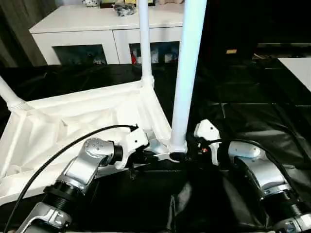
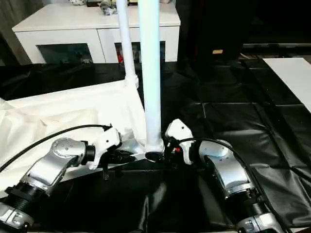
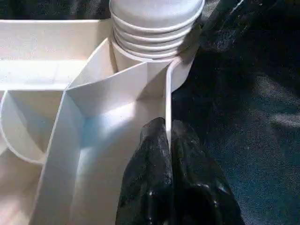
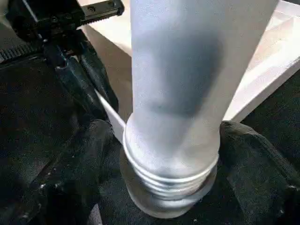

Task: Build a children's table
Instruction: Rotate leg to tighten

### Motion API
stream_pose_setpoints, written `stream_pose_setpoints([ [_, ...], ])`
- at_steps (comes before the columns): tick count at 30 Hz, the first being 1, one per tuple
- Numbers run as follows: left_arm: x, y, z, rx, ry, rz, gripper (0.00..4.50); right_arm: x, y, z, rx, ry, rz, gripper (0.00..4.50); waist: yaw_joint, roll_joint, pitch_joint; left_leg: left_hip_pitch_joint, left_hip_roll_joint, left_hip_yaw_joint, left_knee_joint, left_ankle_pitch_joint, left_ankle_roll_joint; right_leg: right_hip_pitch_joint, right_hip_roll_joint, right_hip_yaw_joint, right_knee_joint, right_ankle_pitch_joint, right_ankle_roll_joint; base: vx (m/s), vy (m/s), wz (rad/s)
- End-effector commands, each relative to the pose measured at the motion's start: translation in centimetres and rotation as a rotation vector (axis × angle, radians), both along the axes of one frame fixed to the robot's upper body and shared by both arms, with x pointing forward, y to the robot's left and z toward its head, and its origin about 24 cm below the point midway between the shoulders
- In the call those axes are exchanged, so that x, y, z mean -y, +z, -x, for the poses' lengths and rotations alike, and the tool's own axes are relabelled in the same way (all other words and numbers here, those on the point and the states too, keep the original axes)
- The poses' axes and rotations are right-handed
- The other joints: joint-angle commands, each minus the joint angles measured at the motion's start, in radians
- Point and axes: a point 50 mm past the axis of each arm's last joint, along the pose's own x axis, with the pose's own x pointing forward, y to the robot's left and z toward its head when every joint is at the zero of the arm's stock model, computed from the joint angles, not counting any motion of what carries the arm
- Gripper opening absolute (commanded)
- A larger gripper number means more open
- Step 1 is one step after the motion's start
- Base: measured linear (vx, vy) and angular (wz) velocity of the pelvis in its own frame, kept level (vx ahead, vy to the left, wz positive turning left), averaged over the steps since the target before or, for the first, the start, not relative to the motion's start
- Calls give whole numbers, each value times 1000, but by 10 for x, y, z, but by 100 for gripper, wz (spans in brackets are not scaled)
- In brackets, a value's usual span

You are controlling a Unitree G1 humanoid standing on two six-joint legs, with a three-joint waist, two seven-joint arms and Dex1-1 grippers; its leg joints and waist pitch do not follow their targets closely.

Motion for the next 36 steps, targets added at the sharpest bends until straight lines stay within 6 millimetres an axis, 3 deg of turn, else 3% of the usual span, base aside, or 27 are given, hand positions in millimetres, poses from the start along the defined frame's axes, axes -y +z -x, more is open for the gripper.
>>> stream_pose_setpoints([
  [1,-3,-17,8,-73,17,-34,6,-5,2,-1,11,25,-1,380,5,-22,-49,3,51,-18,-71,-186,71,39,-78,43,-78,-192,-230,0,0,0],
  [4,-4,-18,9,-77,16,-37,6,-4,3,-1,0,23,-11,380,5,-21,-51,3,50,-18,-69,-169,76,39,-78,42,-75,-149,-237,0,0,0],
  [15,-8,-19,11,-87,11,-43,0,-6,0,-4,-25,5,-41,275,4,-21,-51,2,50,-17,-68,-166,79,40,-79,41,-75,-151,-243,0,0,0],
  [23,-13,-21,15,-108,27,-39,0,-4,-7,-1,-50,-22,-37,264,-3,-20,-50,1,50,-18,-69,-172,77,40,-78,41,-75,-162,-241,0,0,0],
  [25,-15,-22,14,-109,69,-38,0,0,-12,-4,-49,-107,-30,263,-5,-21,-49,1,50,-17,-70,-172,73,40,-78,41,-76,-170,-240,0,0,0],
  [27,-15,-24,11,-101,109,-39,0,2,-17,-8,-47,-192,-24,263,-10,-20,-45,1,47,-19,-74,-207,57,38,-78,40,-82,-234,-229,0,0,0],
  [28,-12,-24,4,-84,167,-36,0,4,-22,-12,-37,-304,-14,262,-11,-21,-44,2,48,-19,-75,-216,51,37,-77,40,-84,-254,-223,0,0,0],
  [32,-3,-22,-10,-31,282,-33,0,1,-28,-18,-36,-489,-29,262,-15,-21,-39,12,46,-23,-83,-294,6,26,-77,43,-98,-399,-174,0,0,0],
  [36,17,-18,-29,18,407,-38,0,-6,-36,-25,-34,-759,-14,262,-16,-18,-36,17,42,-24,-86,-324,-10,20,-76,46,-105,-418,-153,0,0,0],
])
